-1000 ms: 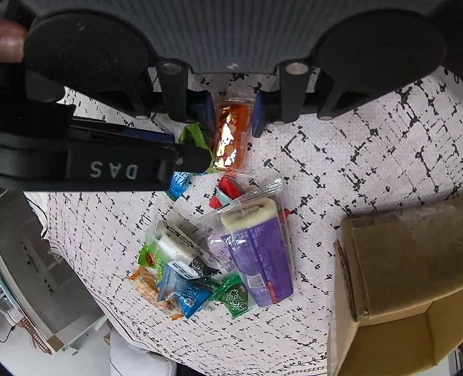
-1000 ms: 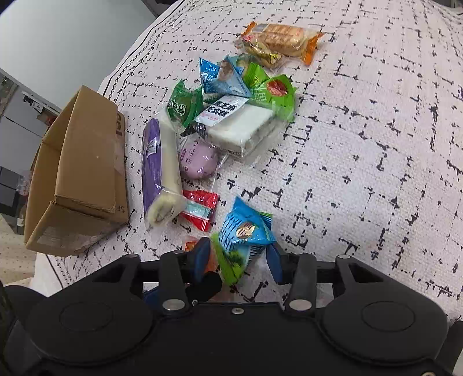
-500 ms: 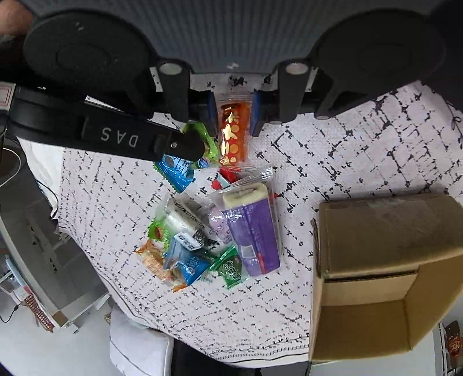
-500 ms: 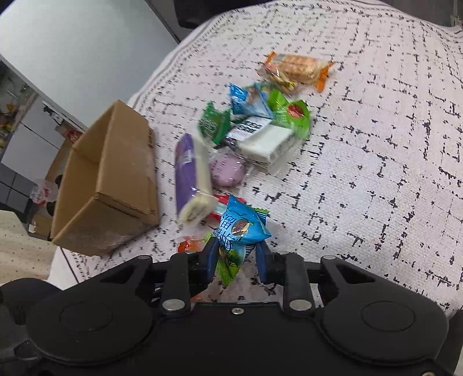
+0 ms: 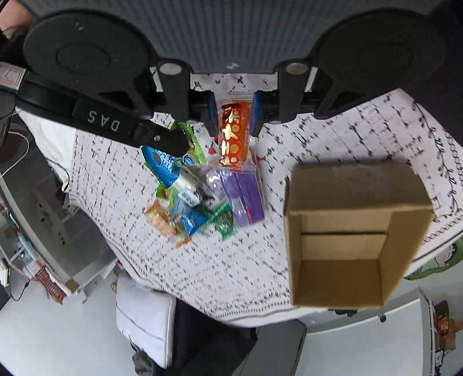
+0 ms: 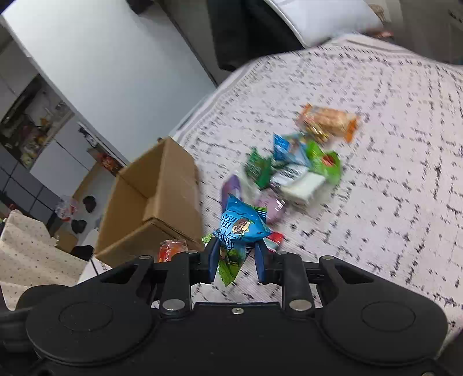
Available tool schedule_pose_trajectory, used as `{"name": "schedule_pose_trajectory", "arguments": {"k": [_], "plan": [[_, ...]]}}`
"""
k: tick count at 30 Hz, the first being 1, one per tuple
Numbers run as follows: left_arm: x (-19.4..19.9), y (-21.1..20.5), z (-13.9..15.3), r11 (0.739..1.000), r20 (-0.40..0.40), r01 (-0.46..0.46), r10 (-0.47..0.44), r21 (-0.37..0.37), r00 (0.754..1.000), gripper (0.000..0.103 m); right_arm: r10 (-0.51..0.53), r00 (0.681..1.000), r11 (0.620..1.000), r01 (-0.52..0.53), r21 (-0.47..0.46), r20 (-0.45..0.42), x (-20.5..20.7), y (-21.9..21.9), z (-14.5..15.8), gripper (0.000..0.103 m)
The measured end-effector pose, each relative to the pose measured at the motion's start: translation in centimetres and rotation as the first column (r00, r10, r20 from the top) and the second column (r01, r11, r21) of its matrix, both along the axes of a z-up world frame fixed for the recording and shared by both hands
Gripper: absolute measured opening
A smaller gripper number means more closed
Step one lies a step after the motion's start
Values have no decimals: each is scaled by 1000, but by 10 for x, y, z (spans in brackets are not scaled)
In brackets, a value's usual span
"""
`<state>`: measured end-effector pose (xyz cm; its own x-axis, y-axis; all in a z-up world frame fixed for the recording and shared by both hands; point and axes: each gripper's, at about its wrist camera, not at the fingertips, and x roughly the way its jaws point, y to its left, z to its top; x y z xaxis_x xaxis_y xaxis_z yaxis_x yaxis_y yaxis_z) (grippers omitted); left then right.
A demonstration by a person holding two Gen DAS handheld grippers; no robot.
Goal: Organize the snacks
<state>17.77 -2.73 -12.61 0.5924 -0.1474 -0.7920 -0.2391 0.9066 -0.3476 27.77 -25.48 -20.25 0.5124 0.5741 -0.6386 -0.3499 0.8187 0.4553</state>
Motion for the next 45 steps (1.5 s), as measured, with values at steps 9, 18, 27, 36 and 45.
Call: {"name": "schedule_pose_trajectory", "arguments": {"k": [9, 18, 27, 36, 45], "plan": [[-10, 25, 32, 998, 83, -49, 47, 24, 995, 22, 18, 994, 996, -27, 85, 112, -7, 8, 17, 23], [-18, 59, 53, 994, 139, -100, 92, 51, 986, 22, 66, 979, 985, -95, 147, 193, -12, 27, 26, 20], [-17, 91, 58, 990, 160, -130, 121, 46, 980, 6, 89, 975, 976, -125, 175, 203, -8, 46, 25, 14], [-11, 97, 40, 995, 63, -100, 99, 17, 993, 7, 97, 975, 965, -142, 222, 201, -3, 59, 26, 13], [-5, 90, 7, 993, -61, -114, 115, 13, 992, 10, 134, 970, 947, -185, 262, 201, 5, 73, 25, 14]]}}
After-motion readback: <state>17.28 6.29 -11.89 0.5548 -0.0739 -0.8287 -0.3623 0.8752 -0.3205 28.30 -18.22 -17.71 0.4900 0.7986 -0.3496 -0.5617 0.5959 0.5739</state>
